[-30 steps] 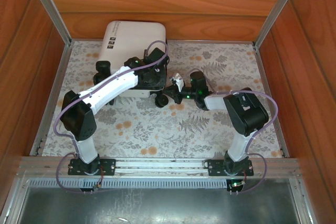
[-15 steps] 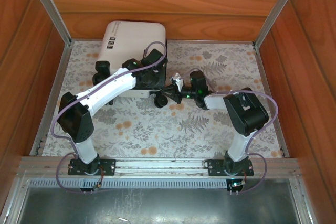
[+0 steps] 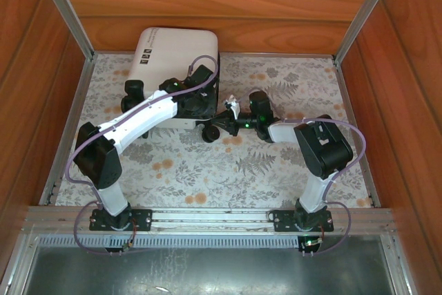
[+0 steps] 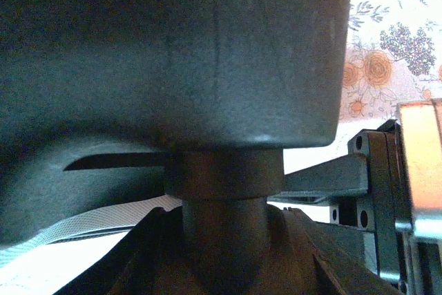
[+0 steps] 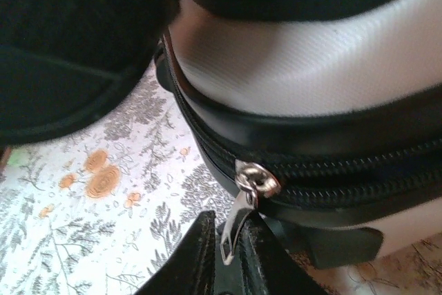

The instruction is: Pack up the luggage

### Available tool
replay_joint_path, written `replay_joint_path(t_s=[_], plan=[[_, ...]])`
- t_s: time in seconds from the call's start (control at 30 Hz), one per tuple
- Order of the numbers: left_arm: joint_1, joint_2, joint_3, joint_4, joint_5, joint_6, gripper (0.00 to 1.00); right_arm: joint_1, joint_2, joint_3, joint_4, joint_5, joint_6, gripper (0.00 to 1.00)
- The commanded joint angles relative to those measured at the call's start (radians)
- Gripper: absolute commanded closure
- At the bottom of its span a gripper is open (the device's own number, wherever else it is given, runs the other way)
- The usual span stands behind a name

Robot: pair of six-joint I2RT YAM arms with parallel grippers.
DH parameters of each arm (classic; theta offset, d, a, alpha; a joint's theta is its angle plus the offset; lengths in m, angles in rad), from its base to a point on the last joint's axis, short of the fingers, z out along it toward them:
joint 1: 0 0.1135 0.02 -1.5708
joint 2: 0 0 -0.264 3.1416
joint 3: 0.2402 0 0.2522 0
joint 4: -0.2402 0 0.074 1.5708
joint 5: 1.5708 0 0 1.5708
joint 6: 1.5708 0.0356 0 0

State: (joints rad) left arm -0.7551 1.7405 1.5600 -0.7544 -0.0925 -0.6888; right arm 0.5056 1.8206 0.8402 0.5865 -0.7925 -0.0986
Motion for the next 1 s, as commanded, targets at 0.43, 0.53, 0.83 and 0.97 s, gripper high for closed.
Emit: replay_joint_path(t_s=[0.43, 0.53, 0.83, 0.97], plan=[[0.006, -0.070, -0.026, 0.049, 0.025, -0.005, 1.00, 0.010, 0.049, 0.092, -0.027, -0.019, 0.086, 0.60], [0.005, -0.073, -0.031, 0.051, 0.025, -0.006, 1.00, 0.010, 0.060, 0.102, -0.039, 0.001, 0.118, 0.60], [0.008, -0.076, -0.044, 0.062, 0.027, -0.011, 1.00, 0.008, 0.081, 0.107, -0.045, 0.056, 0.291, 0.52], [0.008, -0.081, -0.051, 0.073, 0.028, -0.014, 1.00, 0.005, 0.096, 0.075, 0.040, 0.090, 0.417, 0.50]])
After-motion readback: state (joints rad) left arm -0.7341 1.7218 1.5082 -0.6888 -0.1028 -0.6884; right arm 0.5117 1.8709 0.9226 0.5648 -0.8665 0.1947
